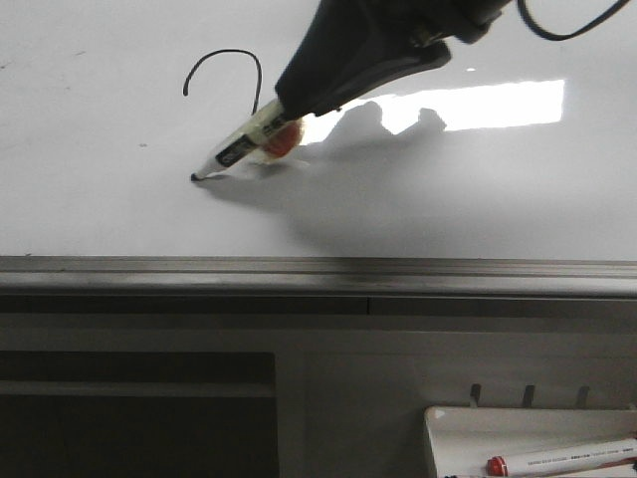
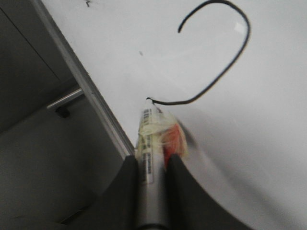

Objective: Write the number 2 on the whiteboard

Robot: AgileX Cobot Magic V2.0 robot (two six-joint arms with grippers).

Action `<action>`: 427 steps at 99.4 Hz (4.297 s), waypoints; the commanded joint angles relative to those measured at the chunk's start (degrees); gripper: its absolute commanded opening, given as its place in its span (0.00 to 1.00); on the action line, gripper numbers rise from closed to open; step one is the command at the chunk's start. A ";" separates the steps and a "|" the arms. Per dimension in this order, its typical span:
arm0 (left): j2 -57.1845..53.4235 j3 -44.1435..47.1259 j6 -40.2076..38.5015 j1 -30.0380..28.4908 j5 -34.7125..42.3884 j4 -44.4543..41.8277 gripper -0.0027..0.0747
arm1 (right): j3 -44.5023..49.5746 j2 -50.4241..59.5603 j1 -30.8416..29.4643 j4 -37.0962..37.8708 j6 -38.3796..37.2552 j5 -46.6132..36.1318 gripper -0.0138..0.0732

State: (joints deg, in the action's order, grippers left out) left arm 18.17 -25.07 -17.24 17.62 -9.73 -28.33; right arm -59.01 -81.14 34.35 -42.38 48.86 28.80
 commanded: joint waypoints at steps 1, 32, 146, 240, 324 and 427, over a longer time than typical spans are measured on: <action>0.44 -1.81 -0.47 -0.12 4.34 0.26 0.10 | -3.06 -0.76 0.53 0.05 -0.03 -4.87 0.10; 0.44 -1.81 -0.47 -0.12 4.34 0.26 0.10 | -1.70 2.01 -3.13 0.95 -0.03 -3.10 0.10; 14.25 -0.05 0.33 18.19 23.41 -17.62 0.29 | -0.15 14.67 0.79 4.53 0.54 4.47 0.10; 42.63 -6.82 4.07 22.38 26.93 -20.73 0.17 | -1.67 12.70 6.47 4.92 0.54 3.17 0.10; 43.82 -6.82 3.31 14.09 14.42 13.24 0.01 | -1.67 14.00 -1.38 5.52 0.54 -12.17 0.85; 50.52 -6.82 3.31 7.46 12.28 38.38 0.01 | -1.67 13.99 -3.64 4.13 0.54 -6.45 0.81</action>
State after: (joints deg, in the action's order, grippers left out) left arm 68.35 -30.58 -13.23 25.54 2.47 8.94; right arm -58.92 -68.81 31.08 -36.94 48.86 24.60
